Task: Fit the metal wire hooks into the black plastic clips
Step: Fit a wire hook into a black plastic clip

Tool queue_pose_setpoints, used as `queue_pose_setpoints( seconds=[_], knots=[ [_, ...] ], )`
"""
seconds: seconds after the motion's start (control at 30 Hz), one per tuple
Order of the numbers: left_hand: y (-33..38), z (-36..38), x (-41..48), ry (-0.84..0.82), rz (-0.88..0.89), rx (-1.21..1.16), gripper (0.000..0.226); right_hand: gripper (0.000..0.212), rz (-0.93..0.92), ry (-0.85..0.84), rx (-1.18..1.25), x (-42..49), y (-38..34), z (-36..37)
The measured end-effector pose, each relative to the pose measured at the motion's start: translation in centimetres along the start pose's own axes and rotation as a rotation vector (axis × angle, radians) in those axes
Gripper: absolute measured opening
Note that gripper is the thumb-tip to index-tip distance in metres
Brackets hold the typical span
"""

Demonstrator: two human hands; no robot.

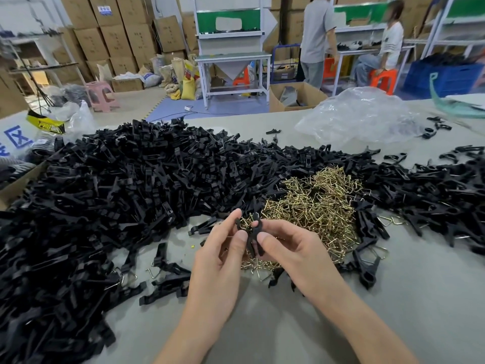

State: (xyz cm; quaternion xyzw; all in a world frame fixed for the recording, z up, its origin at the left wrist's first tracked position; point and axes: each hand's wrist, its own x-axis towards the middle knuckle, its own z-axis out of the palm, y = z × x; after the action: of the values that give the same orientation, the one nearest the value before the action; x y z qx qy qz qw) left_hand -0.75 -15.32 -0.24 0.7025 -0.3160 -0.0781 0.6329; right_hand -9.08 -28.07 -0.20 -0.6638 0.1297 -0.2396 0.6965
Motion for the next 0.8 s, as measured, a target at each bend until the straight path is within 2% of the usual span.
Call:
queue_pose_setpoints(
  seconds=[0.8],
  knots=[
    [0.66, -0.2, -0.03, 0.002, -0.02, -0.059, 0.031, 0.016, 0.032, -0.016, 0.069, 0.19, 0.23, -0.13]
  ],
)
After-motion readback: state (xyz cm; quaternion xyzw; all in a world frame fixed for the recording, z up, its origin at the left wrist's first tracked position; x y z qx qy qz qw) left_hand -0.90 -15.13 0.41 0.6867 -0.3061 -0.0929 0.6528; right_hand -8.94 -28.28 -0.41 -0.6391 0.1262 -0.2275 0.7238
